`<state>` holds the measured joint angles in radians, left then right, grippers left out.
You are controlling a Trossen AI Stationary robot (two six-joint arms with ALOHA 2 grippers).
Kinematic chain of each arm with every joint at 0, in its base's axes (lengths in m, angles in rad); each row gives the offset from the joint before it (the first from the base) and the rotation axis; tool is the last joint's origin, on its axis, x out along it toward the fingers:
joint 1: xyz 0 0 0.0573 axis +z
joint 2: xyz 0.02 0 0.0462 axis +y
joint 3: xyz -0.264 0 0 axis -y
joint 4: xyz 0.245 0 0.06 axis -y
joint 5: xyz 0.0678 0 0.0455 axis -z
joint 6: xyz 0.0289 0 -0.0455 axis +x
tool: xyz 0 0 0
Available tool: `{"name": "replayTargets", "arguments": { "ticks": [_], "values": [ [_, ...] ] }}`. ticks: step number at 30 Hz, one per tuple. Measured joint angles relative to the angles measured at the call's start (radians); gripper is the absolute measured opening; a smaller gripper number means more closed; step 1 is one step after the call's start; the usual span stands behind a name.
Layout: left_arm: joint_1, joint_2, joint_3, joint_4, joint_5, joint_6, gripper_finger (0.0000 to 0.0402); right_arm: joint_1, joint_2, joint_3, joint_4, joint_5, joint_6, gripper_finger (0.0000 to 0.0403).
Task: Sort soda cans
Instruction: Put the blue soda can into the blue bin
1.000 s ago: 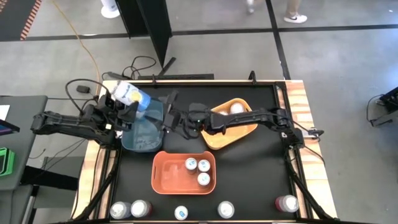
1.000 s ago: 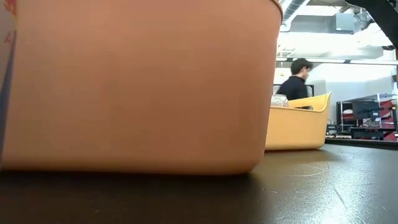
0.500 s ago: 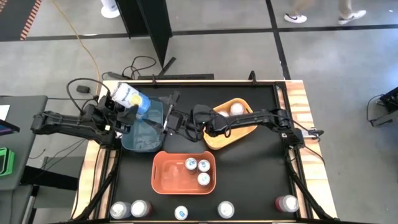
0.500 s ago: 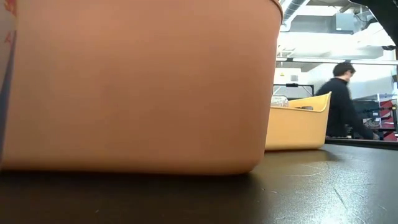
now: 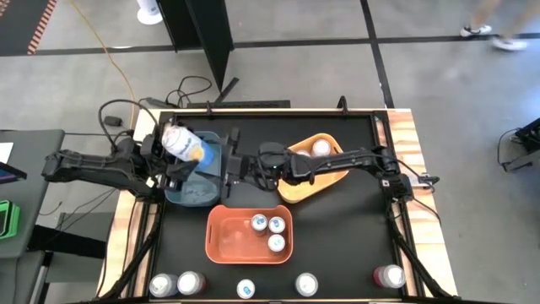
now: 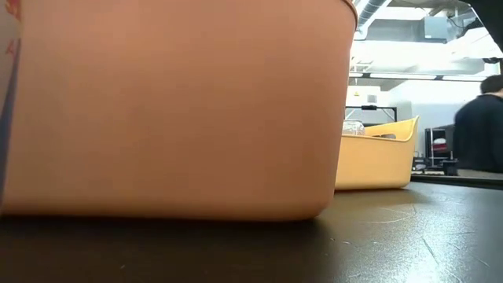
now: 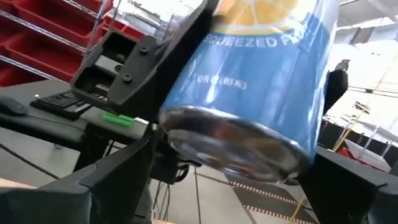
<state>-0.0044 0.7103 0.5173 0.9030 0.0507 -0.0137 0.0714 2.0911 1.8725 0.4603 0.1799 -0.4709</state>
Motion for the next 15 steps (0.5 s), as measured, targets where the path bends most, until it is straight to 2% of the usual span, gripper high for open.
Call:
{"name": "replayTargets", "arguments": {
  "ticks": [15],
  "values": [
    [-0.001, 0.023, 0.013, -0.035, 0.063, 0.051, 0.0286, 0.026, -0.022, -0.002, -0.015, 0.002, -0.005, 0.0400]
  ]
}}
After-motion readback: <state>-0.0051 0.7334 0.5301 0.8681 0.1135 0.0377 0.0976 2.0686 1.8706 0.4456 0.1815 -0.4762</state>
